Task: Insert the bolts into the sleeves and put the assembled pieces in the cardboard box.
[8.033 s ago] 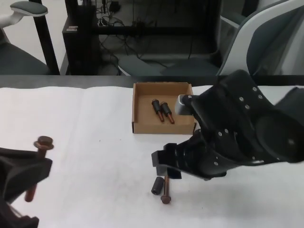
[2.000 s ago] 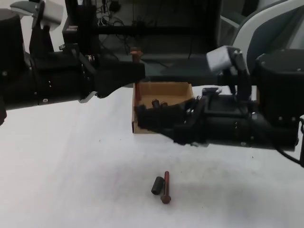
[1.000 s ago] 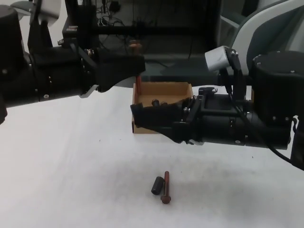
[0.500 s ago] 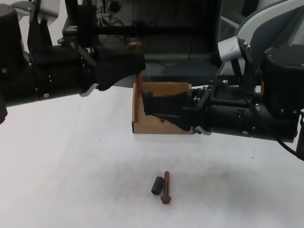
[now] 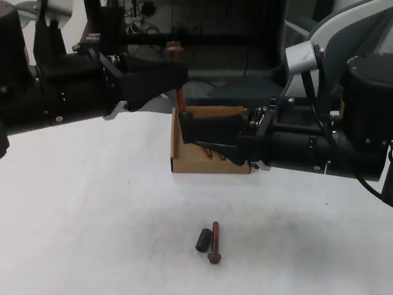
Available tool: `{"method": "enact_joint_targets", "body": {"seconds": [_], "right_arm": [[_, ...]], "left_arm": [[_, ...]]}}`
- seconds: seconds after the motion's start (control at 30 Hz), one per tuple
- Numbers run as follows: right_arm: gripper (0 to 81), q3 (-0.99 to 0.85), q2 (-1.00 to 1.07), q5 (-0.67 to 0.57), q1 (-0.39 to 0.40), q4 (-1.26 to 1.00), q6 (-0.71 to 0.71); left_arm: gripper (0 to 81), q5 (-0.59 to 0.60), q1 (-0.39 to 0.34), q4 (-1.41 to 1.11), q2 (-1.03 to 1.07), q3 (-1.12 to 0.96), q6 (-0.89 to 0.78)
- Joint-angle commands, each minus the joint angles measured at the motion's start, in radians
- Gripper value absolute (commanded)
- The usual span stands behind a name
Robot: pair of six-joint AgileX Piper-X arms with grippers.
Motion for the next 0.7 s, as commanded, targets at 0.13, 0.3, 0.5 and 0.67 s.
{"method": "enact_joint_targets", "body": {"seconds": [0.13, 0.3, 0.5, 0.67], "right_arm": [[0.4, -0.001, -0.003, -0.015, -0.003, -0.027, -0.015], [0.4, 0.005, -0.003, -0.015, -0.003, -0.038, -0.015], [0.4, 0.005, -0.003, -0.015, -0.003, -0.058, -0.015], [0.4, 0.005, -0.003, -0.015, -0.003, -0.072, -0.015]], "left_arm": [[1.7, 0.004, -0.001, -0.027, -0.004, -0.012, -0.002], [1.7, 0.004, -0.001, -0.027, -0.004, -0.012, -0.064], [1.7, 0.001, -0.001, 0.015, -0.004, -0.012, -0.098], [1.7, -0.011, -0.001, 0.059, -0.004, -0.009, -0.074]]}}
